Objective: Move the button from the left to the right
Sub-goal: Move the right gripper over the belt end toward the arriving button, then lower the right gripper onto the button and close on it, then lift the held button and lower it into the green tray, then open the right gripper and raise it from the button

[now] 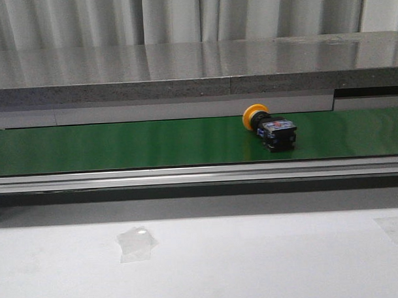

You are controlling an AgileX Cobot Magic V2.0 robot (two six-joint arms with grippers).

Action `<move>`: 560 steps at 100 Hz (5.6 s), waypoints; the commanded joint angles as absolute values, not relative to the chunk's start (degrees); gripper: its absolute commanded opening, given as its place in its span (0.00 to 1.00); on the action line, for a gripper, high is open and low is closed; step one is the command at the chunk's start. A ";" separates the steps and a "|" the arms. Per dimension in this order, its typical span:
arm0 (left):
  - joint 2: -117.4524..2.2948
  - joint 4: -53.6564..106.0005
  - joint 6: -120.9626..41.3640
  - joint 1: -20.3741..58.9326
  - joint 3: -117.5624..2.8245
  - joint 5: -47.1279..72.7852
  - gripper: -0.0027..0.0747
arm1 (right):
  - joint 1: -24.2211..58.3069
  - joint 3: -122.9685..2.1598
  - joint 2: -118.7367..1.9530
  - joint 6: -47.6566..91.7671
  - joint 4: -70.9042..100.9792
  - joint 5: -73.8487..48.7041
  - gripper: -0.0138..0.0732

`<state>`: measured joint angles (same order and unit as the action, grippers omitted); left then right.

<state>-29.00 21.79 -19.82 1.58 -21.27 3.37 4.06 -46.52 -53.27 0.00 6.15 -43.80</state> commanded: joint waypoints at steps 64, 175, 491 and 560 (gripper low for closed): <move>-29.15 22.46 -19.68 1.98 -22.92 -1.25 0.01 | 4.29 -65.30 -80.83 16.64 13.74 -41.42 0.74; -29.15 22.46 -19.68 1.98 -22.92 -1.25 0.01 | 4.24 -67.72 -95.09 18.53 13.39 -39.90 0.50; -29.15 22.46 -19.68 1.98 -22.92 -1.25 0.01 | -26.43 -87.83 -102.98 17.88 6.43 -49.48 0.72; -29.15 22.46 -19.68 1.98 -22.92 -1.25 0.01 | -12.19 -87.89 -90.42 18.62 16.49 -48.24 0.71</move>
